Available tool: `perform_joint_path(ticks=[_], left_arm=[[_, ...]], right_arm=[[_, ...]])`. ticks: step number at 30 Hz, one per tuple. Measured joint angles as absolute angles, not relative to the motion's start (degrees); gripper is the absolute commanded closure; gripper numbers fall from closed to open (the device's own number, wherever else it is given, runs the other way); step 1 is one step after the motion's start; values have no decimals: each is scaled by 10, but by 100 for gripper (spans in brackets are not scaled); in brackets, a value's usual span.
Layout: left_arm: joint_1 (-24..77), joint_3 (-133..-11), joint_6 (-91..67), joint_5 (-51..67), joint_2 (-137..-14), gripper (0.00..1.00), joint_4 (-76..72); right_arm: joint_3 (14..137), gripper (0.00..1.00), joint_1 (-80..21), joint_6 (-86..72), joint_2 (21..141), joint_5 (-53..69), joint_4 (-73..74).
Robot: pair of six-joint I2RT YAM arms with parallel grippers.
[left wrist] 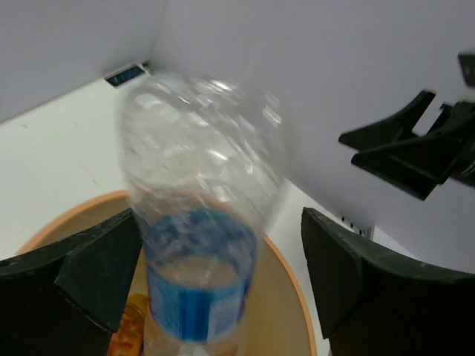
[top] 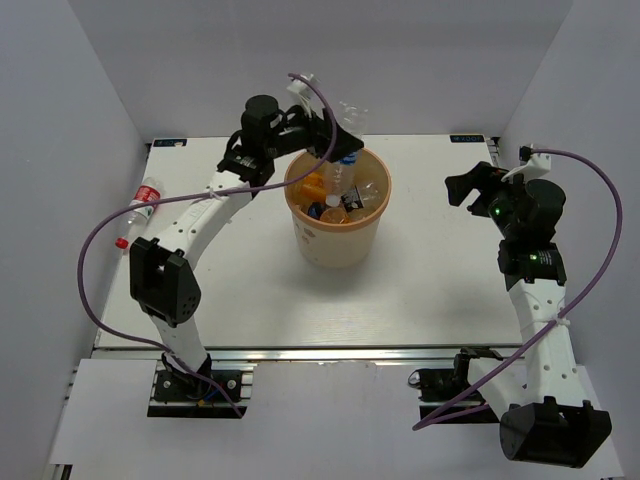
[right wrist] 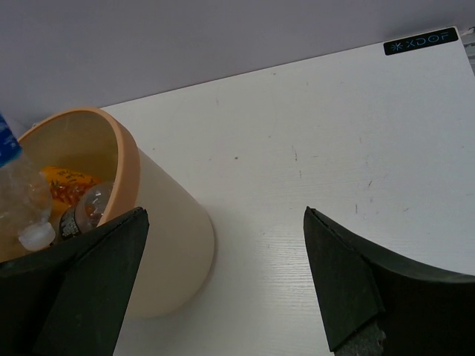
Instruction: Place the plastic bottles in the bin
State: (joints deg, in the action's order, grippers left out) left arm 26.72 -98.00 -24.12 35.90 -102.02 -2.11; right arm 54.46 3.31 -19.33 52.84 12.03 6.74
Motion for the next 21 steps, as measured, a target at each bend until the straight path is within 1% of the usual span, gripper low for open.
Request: perform_joint_path(ticks=[7, 13, 21], left_arm=[[293, -995, -192, 345, -1023, 2, 48], [290, -1004, -140, 277, -990, 2, 108], [289, -1001, -97, 165, -912, 2, 152]], right_arm=[[538, 11, 33, -192, 529, 119, 66], [535, 11, 34, -191, 529, 117, 66], [535, 11, 34, -190, 530, 117, 65]])
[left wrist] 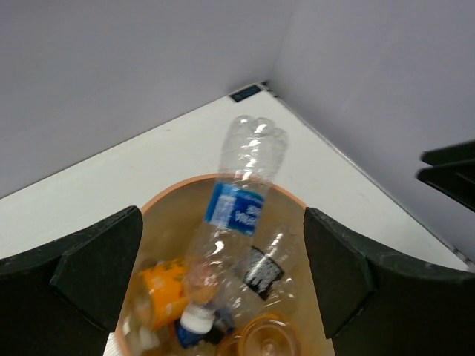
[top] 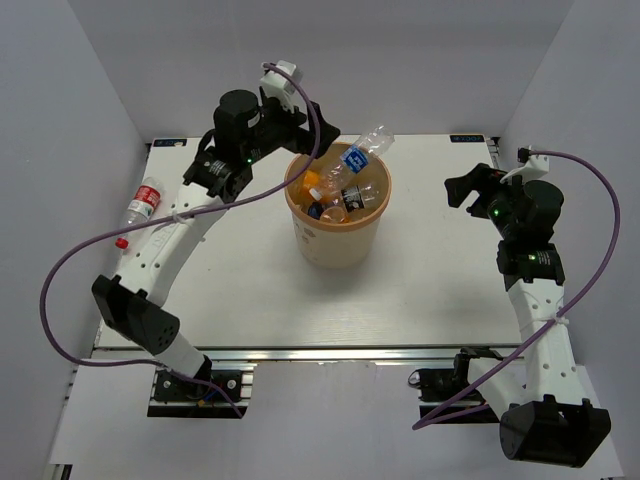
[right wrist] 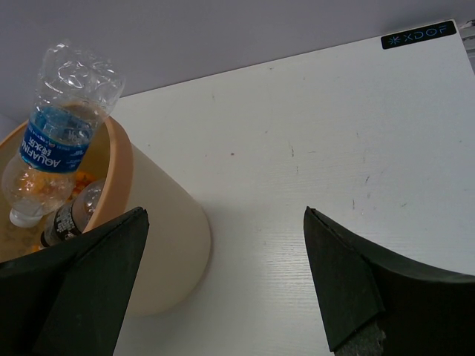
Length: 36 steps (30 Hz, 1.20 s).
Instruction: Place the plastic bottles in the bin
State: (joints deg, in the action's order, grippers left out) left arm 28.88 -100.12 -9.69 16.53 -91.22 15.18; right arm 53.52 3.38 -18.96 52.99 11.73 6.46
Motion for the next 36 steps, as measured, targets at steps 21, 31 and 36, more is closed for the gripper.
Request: perform_joint_path(ticks=[21, 31, 36], left_arm=[[-91, -806, 102, -68, -1004, 2, 183], [-166, -850, 127, -158, -1152, 2, 193], [-178, -861, 129, -170, -1170, 2, 184]], right_arm=[[526, 11, 37, -185, 570, 118, 51], [526, 11, 39, -186, 609, 126, 48], [526, 11, 41, -186, 617, 126, 47]])
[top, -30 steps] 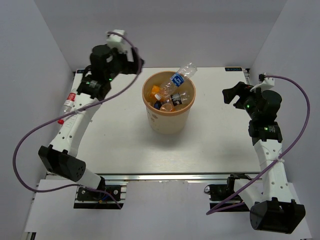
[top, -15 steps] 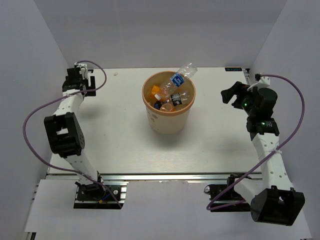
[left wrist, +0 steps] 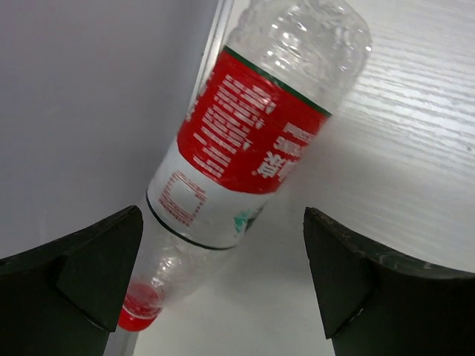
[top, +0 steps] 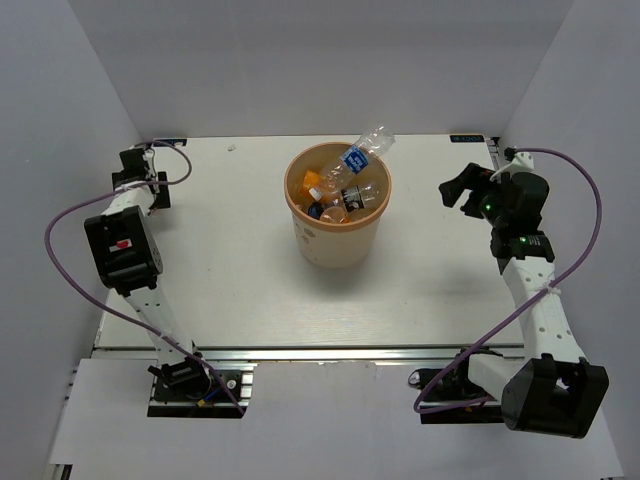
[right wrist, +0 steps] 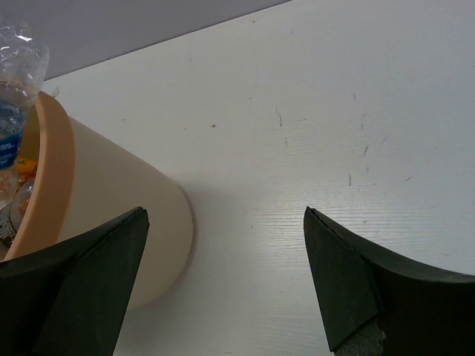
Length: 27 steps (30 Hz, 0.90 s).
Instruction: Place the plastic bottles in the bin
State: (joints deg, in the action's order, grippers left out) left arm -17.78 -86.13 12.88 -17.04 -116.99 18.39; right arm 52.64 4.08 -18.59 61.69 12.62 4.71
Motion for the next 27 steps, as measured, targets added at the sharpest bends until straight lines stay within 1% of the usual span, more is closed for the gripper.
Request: perform_joint_path(ticks=[5, 9, 10, 12, 13, 15, 16, 17, 21, 24, 27], left_arm=[[-195, -886, 126, -166, -1203, 2, 178], [-203, -904, 119, -161, -1242, 6, 187], [-204, -912, 117, -160, -1247, 13, 191], [-203, -928, 112, -153, -1252, 21, 204], [-203, -935, 112, -146, -1254, 29, 216], [-203, -947, 104, -130, -1254, 38, 238], [-203, -955, 99, -117, -1254, 46, 249], [-203, -961, 93, -103, -1253, 48, 257], [-203, -968, 58, -23, -1229, 51, 278], [-202, -955, 7, 109, -1179, 51, 267], [-181, -909, -55, 230, -1092, 49, 200]], right_arm=[[526, 11, 41, -186, 620, 126, 46], [526, 11, 41, -186, 620, 126, 46], [526, 11, 41, -186, 620, 126, 46], [526, 11, 41, -186, 620, 126, 46], [526, 11, 41, -186, 620, 126, 46], [526, 11, 41, -186, 620, 126, 45], [526, 11, 41, -186, 620, 127, 45], [526, 11, 41, -187, 620, 128, 45], [526, 11, 42, -189, 616, 135, 45], [526, 11, 42, -191, 606, 143, 44], [526, 11, 42, -193, 590, 152, 42]])
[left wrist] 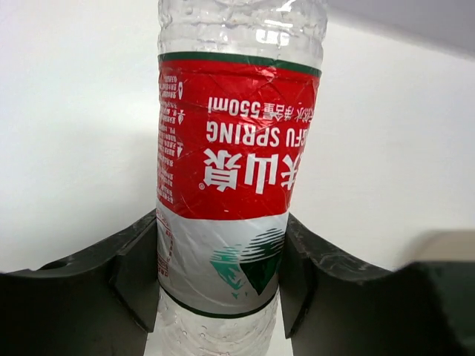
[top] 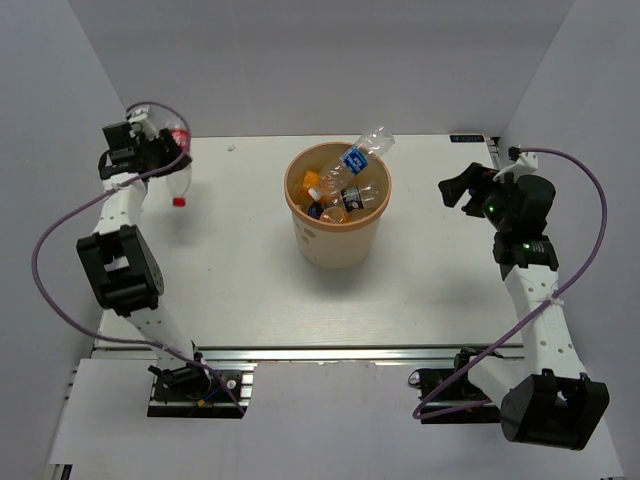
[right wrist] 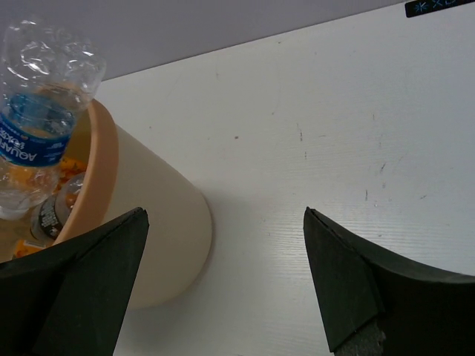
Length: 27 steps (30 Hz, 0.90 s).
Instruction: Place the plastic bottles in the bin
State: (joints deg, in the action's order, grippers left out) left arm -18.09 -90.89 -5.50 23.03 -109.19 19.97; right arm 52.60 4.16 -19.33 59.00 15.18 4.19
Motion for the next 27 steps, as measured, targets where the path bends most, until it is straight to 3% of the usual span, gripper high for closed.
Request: perform_joint_path(ticks=[5, 9, 12, 17, 27], left_arm=[[-34, -894, -131, 319, -957, 48, 86], [111, -889, -205, 395, -887, 54, -55], [186, -891, -208, 422, -859, 47, -109], [291, -946, -95, 404, -888, 39, -56], [321, -961, 103, 362, -966, 23, 141]], right_arm=[[526, 11, 42, -196, 566, 167, 40], [516, 11, 42, -197, 547, 176, 31], [508, 11, 42, -200, 539, 183, 29], [508, 10, 42, -201, 537, 186, 30], [508, 11, 42, -196, 525, 180, 30]])
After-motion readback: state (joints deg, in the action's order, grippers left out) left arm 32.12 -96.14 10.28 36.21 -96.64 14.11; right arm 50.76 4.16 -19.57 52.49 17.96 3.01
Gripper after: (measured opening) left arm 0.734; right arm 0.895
